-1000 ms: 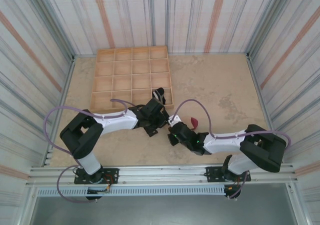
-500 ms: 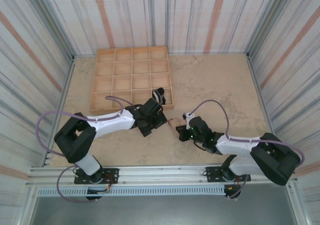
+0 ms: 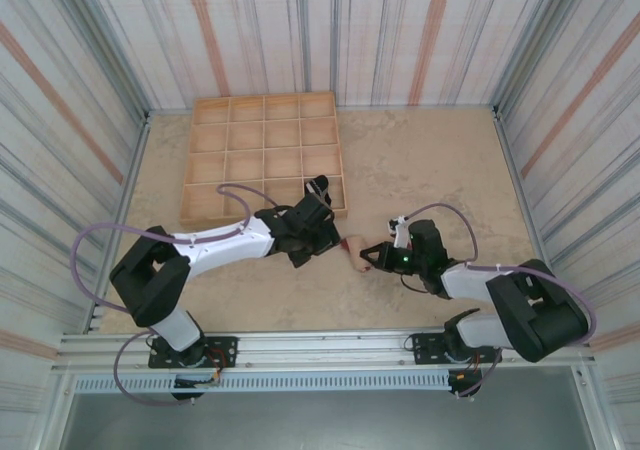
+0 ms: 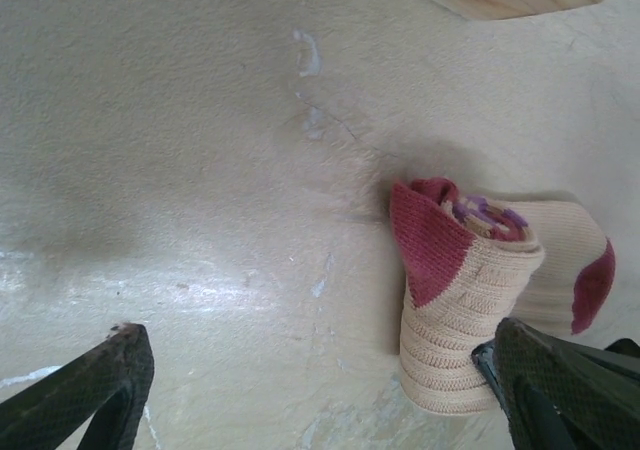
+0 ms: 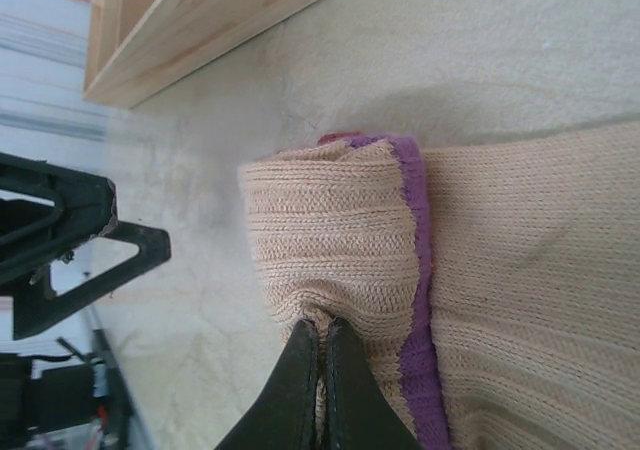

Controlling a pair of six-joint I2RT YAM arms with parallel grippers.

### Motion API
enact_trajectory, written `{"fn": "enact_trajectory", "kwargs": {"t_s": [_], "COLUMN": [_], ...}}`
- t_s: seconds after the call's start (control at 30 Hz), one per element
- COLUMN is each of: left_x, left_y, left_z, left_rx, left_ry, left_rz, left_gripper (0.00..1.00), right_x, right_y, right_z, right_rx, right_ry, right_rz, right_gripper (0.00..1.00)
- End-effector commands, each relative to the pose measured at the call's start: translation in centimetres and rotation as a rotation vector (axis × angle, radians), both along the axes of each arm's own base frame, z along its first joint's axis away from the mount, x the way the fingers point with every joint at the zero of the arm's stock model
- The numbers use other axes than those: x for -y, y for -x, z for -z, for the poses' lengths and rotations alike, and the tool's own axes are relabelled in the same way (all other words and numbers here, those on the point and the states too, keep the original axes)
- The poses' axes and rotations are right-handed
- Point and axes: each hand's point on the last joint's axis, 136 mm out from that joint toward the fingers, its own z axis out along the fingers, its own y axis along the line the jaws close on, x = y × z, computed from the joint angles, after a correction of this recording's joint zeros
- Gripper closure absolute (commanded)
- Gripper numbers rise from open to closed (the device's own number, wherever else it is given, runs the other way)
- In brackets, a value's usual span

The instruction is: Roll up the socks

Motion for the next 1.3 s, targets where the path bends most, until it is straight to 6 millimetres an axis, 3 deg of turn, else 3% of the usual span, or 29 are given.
{"fn": "enact_trajectory", "kwargs": {"t_s": [0.0,0.3,0.63,0.87,1.03,1.27], "left_x": [0.8,4.5,7.5,8.7,8.5,8.6], "left_y": [0.0,0.0,-0.6,-0.9,-0.6,-0.2], "left_z": [-0.1,0.1,1.2,2.1,3.5,5.6], "left_rx": [0.025,0.070,0.085,0.077,0.044,-0.024], "left_ry": [-0.034,0.030,0.081,0.086,0.058,0.034], "left_rz": [0.044,0.126,0.187,0.200,0.190,0.174], "left_gripper": [0.12,0.28,0.39,0.41,0.42,0.50], "right_x": [-0.4,0.4,1.9,2.1,3.0,3.4], "right_y": [2.1,1.4,0.9,0.8,0.8,0.8], "right_z": [1.4,2.2,2.4,3.1,3.4,3.9], "right_rx": [-0.213,-0.303,-0.356,-0.376,-0.385,-0.406], "right_ry": [-0.055,-0.136,-0.166,-0.138,-0.078,-0.079], "right_rz": [-0.058,-0.035,-0.028,-0.019,0.023,0.038], "right_gripper": [1.00,1.00,1.00,1.00,1.00,1.00]}}
